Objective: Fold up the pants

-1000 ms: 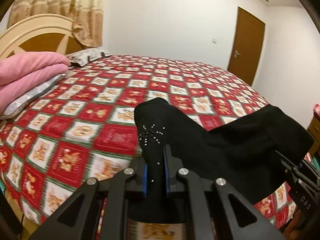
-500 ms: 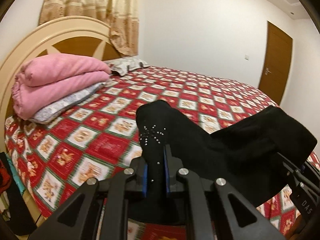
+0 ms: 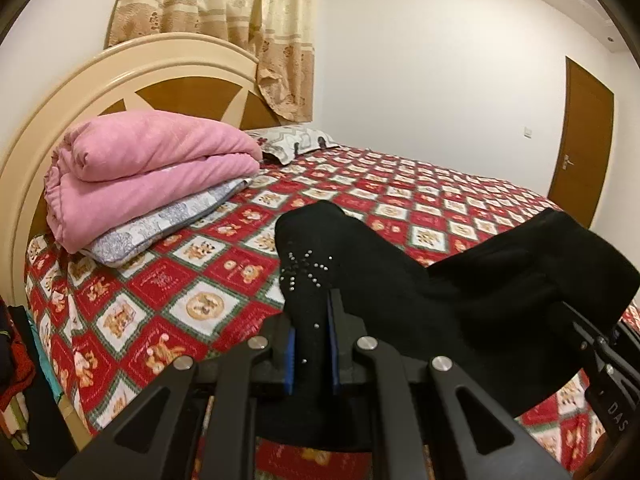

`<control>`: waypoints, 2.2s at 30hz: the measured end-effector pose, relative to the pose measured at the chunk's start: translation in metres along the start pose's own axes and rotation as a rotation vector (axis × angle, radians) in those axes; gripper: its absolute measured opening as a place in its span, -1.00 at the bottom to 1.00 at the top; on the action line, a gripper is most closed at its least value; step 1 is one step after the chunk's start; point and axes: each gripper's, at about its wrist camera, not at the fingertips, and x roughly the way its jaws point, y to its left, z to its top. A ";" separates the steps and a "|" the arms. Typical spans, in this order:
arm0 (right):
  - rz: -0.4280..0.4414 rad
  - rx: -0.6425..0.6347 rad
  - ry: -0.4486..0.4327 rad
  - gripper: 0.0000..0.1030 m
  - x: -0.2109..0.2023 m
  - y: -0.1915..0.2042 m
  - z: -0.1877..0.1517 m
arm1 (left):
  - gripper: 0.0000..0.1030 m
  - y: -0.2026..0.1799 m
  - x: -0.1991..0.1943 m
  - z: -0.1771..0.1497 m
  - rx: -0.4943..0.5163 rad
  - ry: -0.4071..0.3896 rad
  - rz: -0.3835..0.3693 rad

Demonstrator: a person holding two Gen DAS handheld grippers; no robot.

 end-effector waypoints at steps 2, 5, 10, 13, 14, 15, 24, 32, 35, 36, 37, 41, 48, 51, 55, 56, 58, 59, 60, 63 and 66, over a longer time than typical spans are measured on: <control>-0.008 -0.009 0.002 -0.30 0.014 0.000 0.002 | -0.75 -0.001 0.012 0.002 0.001 0.004 0.013; -0.016 -0.006 0.017 -0.30 0.034 -0.005 0.002 | -0.75 -0.002 0.032 0.004 0.018 0.034 0.046; -0.029 -0.005 0.101 -0.30 0.077 -0.014 -0.014 | -0.75 -0.004 0.067 -0.004 0.059 0.107 0.079; -0.033 0.020 0.181 -0.30 0.100 -0.024 -0.033 | -0.74 -0.005 0.085 -0.017 0.079 0.173 0.077; -0.041 0.023 0.199 -0.30 0.105 -0.026 -0.038 | -0.74 -0.004 0.091 -0.021 0.081 0.198 0.084; -0.048 0.030 0.220 -0.30 0.110 -0.030 -0.044 | -0.74 -0.004 0.096 -0.025 0.084 0.218 0.096; -0.001 0.094 0.331 -0.29 0.128 -0.048 -0.064 | -0.66 -0.002 0.113 -0.046 0.117 0.321 0.113; 0.087 0.275 0.393 -0.29 0.127 -0.068 -0.070 | -0.66 0.025 0.118 -0.039 -0.019 0.407 -0.011; 0.113 0.312 0.400 -0.29 0.123 -0.071 -0.069 | -0.62 0.031 0.117 -0.038 -0.028 0.418 -0.040; 0.111 0.306 0.403 -0.29 0.123 -0.071 -0.070 | -0.61 0.031 0.117 -0.040 -0.008 0.416 -0.038; 0.104 0.293 0.405 -0.29 0.125 -0.070 -0.072 | -0.50 0.029 0.117 -0.043 0.009 0.414 -0.030; 0.085 0.259 0.401 -0.22 0.129 -0.068 -0.078 | 0.34 0.031 0.116 -0.054 0.018 0.365 0.088; 0.126 0.321 0.370 0.07 0.121 -0.084 -0.075 | 1.00 0.053 0.122 -0.059 -0.039 0.354 0.139; 0.134 0.463 0.280 0.24 0.096 -0.113 -0.078 | 1.00 0.076 0.116 -0.054 -0.127 0.388 0.076; 0.049 0.527 0.190 0.24 0.062 -0.132 -0.076 | 1.00 0.099 0.093 -0.054 -0.179 0.366 0.092; 0.010 0.489 0.167 0.24 0.054 -0.128 -0.072 | 1.00 0.103 0.087 -0.055 -0.179 0.355 0.128; -0.039 0.388 0.160 0.07 0.048 -0.111 -0.064 | 1.00 0.104 0.074 -0.057 -0.159 0.323 0.205; -0.039 0.331 0.161 -0.09 0.048 -0.100 -0.059 | 1.00 0.101 0.068 -0.057 -0.141 0.305 0.220; -0.036 0.275 0.166 -0.32 0.050 -0.088 -0.056 | 1.00 0.098 0.064 -0.056 -0.123 0.291 0.218; -0.013 0.172 0.178 -0.33 0.056 -0.059 -0.052 | 0.98 0.072 0.054 -0.051 -0.026 0.240 0.206; -0.016 0.153 0.220 -0.33 0.066 -0.050 -0.057 | 0.98 0.040 0.052 -0.049 0.066 0.216 0.197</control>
